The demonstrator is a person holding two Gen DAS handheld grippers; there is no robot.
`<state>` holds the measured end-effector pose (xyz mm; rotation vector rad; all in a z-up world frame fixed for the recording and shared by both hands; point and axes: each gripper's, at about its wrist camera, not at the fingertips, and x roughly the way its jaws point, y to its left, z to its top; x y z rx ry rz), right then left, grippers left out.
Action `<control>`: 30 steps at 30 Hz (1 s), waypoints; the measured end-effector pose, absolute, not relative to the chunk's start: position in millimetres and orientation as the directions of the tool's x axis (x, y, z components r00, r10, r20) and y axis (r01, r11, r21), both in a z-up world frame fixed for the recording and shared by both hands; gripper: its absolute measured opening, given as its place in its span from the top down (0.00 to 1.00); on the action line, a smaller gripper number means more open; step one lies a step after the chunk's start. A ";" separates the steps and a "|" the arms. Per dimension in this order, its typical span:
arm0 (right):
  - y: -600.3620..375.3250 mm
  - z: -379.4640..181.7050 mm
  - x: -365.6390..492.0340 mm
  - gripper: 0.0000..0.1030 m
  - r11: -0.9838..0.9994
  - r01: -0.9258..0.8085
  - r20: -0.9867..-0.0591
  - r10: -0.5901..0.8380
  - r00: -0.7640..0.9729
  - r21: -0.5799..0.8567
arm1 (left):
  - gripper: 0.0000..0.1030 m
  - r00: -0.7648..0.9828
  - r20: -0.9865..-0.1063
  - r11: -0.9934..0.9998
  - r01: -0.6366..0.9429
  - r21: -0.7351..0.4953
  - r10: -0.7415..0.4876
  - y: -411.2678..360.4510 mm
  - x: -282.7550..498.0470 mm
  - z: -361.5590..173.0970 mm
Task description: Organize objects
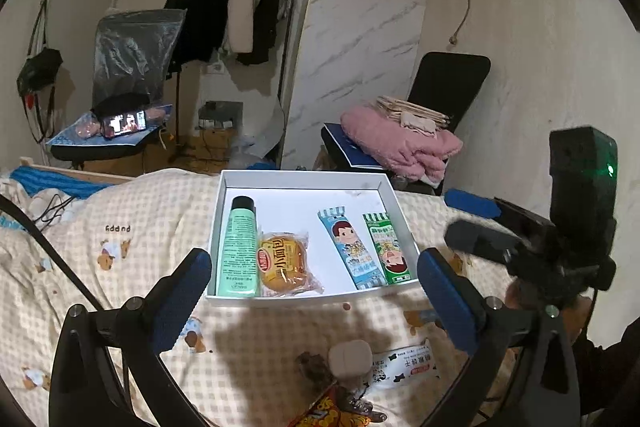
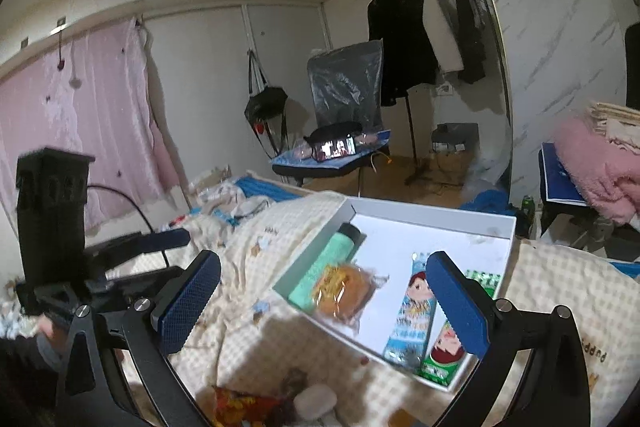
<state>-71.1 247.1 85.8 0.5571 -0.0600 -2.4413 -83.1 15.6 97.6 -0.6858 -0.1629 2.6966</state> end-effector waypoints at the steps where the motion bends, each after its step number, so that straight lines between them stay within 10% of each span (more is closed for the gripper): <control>1: 245.6 84.1 -69.4 0.00 -0.797 0.580 -0.388 -0.595 -0.704 0.169 | 0.00 -0.828 -0.438 -0.936 -0.295 -0.190 0.350 15.1 -81.3 96.8; 30: 238.2 -14.5 -48.0 0.00 -0.803 0.568 -0.606 -0.546 -0.579 0.181 | 0.00 -0.690 -0.665 -0.957 -0.174 -0.232 0.286 9.5 -57.8 4.7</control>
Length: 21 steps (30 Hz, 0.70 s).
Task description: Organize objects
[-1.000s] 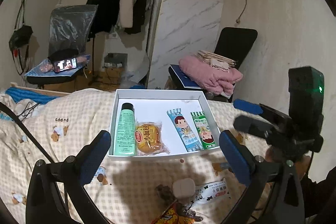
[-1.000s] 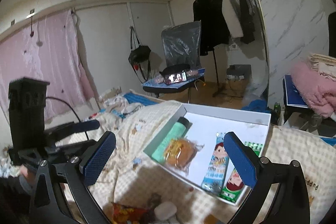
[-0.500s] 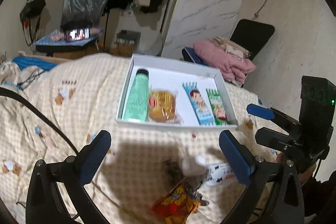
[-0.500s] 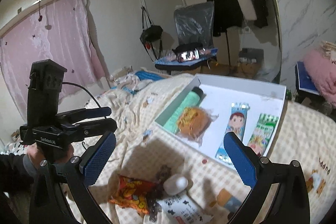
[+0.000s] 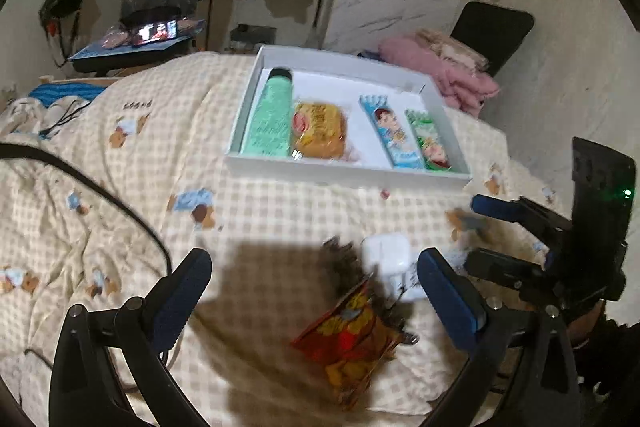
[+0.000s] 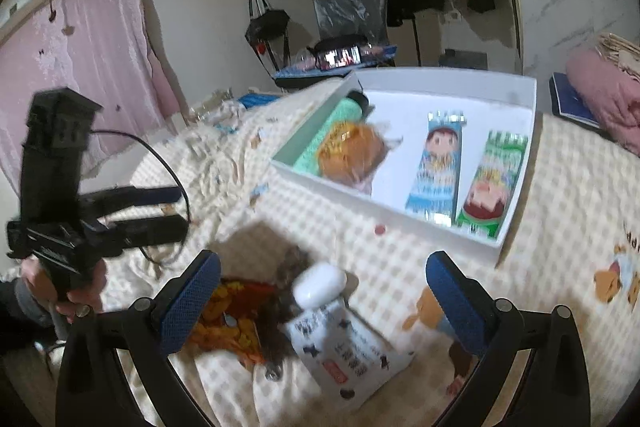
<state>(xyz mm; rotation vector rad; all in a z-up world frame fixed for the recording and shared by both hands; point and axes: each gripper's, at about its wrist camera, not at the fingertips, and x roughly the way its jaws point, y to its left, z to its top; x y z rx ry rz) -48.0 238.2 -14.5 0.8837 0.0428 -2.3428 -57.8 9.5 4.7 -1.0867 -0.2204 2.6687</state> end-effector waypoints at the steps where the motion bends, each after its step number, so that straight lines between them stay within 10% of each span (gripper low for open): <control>1: 237.9 -18.5 -45.4 0.00 -0.803 0.570 -0.614 -0.542 -0.573 0.176 | 0.00 -0.687 -0.671 -0.959 -0.161 -0.232 0.278 9.9 -54.9 -0.7; 21: 247.5 -59.0 -21.7 0.00 -0.789 0.591 -0.512 -0.582 -0.631 0.169 | 0.00 -0.671 -0.668 -0.942 -0.149 -0.302 0.321 7.1 -47.8 -29.1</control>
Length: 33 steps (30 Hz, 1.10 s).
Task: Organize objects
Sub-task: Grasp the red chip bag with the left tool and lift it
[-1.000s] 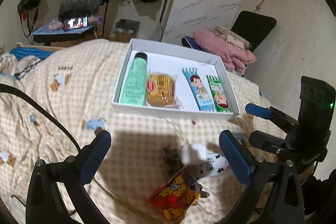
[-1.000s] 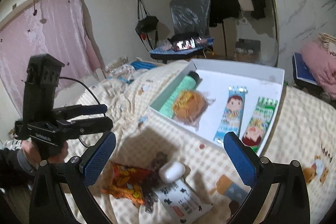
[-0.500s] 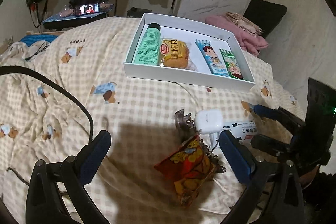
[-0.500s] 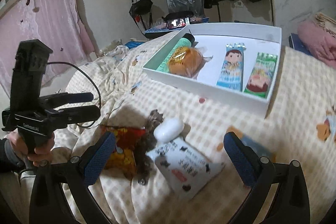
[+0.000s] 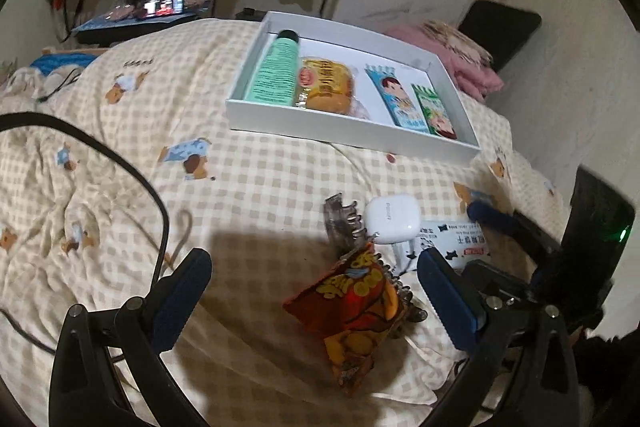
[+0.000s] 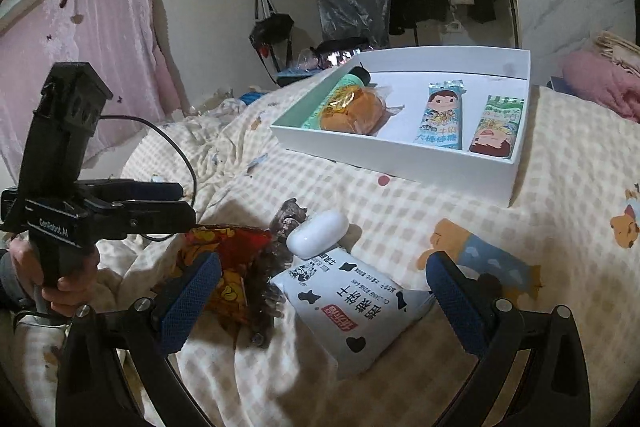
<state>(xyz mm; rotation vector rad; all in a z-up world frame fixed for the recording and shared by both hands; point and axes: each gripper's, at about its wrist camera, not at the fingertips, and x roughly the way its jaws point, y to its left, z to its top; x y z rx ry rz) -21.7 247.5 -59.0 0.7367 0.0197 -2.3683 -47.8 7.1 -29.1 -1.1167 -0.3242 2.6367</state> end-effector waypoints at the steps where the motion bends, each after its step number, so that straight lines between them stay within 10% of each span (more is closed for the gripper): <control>1: 250.1 -63.4 -20.9 0.00 -0.789 0.590 -0.501 -0.585 -0.637 0.171 | 0.00 -0.666 -0.671 -0.939 -0.143 -0.312 0.325 5.4 -49.1 -30.9; 33: 254.9 -69.4 -23.3 0.00 -0.780 0.591 -0.503 -0.603 -0.619 0.206 | 0.00 -0.526 -0.773 -0.927 -0.305 -0.219 0.355 52.8 -54.5 -51.1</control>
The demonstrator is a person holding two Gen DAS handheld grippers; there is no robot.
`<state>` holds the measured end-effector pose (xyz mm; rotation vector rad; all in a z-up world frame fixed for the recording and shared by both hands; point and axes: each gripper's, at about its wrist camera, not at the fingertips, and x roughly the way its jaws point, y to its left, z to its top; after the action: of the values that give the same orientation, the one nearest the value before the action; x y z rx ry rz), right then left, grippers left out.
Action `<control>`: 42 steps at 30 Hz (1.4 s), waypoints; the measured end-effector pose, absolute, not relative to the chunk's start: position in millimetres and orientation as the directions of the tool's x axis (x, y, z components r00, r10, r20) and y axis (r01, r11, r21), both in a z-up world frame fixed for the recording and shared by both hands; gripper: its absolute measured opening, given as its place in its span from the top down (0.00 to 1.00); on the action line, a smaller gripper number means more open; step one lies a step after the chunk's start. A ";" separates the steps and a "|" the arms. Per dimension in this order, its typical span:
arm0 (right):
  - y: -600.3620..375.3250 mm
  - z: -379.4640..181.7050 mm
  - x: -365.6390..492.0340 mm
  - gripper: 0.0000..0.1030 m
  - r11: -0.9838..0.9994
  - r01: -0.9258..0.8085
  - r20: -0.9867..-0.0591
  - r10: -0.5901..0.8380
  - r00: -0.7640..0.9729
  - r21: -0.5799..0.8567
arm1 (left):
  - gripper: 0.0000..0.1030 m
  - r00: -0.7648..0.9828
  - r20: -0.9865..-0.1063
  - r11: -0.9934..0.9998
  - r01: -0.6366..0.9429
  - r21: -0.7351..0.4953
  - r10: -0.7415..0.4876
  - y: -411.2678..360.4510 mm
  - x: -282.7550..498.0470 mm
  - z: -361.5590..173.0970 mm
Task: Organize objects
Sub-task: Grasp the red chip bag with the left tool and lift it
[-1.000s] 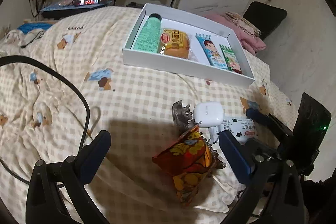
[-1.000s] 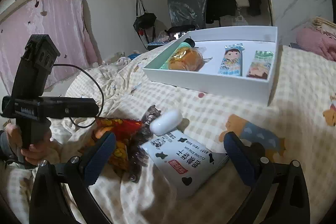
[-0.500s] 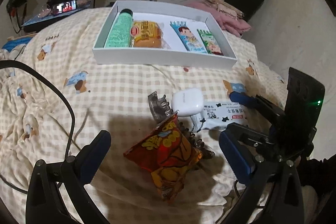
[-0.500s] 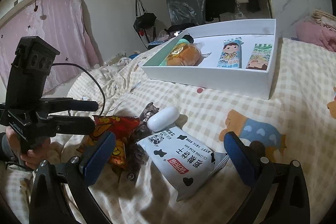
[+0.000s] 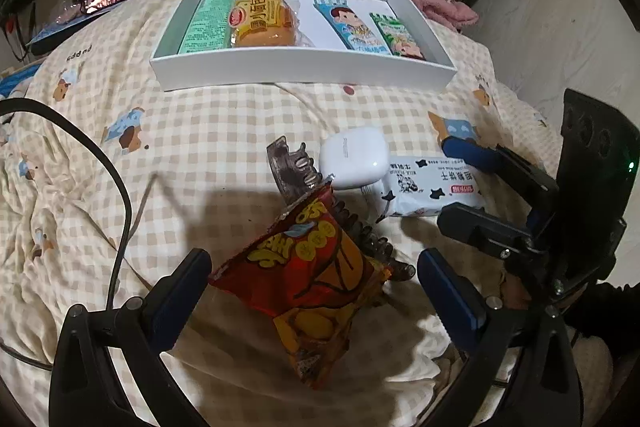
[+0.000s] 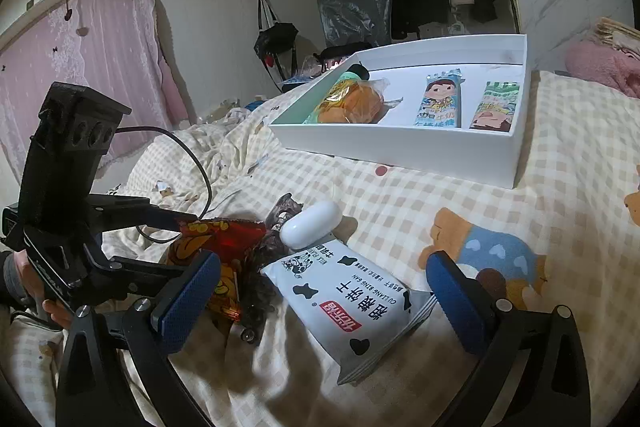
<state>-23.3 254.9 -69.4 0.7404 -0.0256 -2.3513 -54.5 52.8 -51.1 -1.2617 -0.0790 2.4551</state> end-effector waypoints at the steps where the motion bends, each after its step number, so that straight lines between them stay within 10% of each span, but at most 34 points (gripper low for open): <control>1: 255.0 -69.4 -23.2 0.00 -0.780 0.591 -0.504 -0.602 -0.619 0.206 | 0.00 -0.525 -0.776 -0.928 -0.307 -0.211 0.349 54.2 -54.3 -51.4; 16: 255.2 -70.1 -21.7 0.00 -0.780 0.592 -0.506 -0.602 -0.618 0.204 | 0.25 -0.529 -0.786 -0.939 -0.288 -0.188 0.320 54.3 -53.4 -55.0; 31: 254.6 -71.9 -21.6 0.00 -0.781 0.591 -0.514 -0.598 -0.615 0.201 | 0.27 -0.657 -0.655 -0.926 -0.217 -0.310 0.374 12.4 -56.5 -14.2; 42: 258.3 -58.1 -33.7 0.00 -0.743 0.620 -0.553 -0.636 -0.538 0.251 | 0.27 -0.563 -0.755 -0.941 -0.224 -0.253 0.337 32.6 -66.1 -49.4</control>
<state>-33.7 258.3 -58.1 0.8265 -0.0318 -2.2629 -66.1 32.6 -49.4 -1.2564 -0.1831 2.5207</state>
